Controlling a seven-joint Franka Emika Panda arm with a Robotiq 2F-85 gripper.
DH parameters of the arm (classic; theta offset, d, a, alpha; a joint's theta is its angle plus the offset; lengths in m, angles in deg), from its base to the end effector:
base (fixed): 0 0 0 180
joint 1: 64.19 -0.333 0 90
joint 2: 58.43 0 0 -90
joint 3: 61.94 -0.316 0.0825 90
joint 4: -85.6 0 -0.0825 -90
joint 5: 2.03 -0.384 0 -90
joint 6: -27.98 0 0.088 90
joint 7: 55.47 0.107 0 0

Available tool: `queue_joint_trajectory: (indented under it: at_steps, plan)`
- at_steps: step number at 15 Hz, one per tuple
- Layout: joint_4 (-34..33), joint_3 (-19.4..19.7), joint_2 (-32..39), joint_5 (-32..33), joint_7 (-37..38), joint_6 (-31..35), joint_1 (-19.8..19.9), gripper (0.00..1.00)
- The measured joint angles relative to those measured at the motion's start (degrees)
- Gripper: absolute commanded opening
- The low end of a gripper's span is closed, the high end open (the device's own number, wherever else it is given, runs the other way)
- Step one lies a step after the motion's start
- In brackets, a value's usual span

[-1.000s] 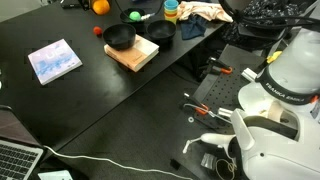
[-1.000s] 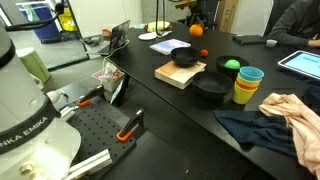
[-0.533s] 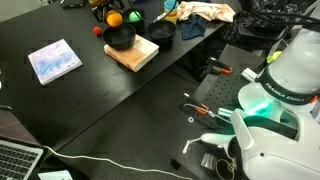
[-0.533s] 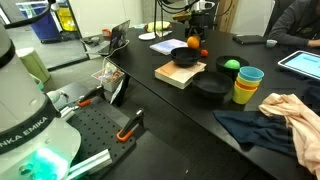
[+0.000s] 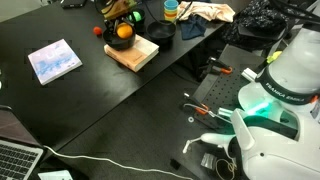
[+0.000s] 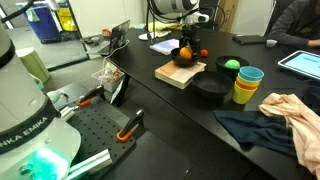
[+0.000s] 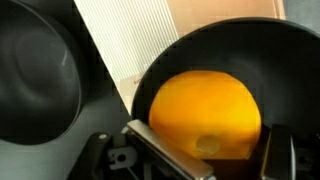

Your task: Unstack the bowls, then put the apple in the right black bowl and the orange in the bowl on the book

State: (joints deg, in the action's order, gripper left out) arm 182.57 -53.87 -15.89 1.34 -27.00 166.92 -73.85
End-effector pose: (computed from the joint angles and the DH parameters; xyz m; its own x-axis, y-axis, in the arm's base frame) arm 0.6739 0.0275 0.1678 0.9255 -0.3748 0.0546 -0.3787 -0.9175 0.1217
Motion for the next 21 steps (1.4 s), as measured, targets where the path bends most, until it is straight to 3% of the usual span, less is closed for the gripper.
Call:
queue_joint_trajectory:
  at_steps: [3,4,5,10,14,21]
  plan:
    - [6.14,-0.72,-2.34,-1.37,0.00,9.09,0.02,0.56]
    - [7.68,-0.86,-2.95,-1.72,-0.02,11.56,0.02,0.84]
    - [9.03,-0.92,-3.57,-1.97,-0.03,13.49,0.02,0.96]
    - [13.15,-0.93,-6.09,-2.83,-0.16,17.83,0.01,1.00]
    - [13.47,-0.89,-8.31,-3.84,-0.19,16.98,0.01,1.00]
    - [10.80,1.33,-14.30,-1.18,1.70,0.19,-0.16,1.00]
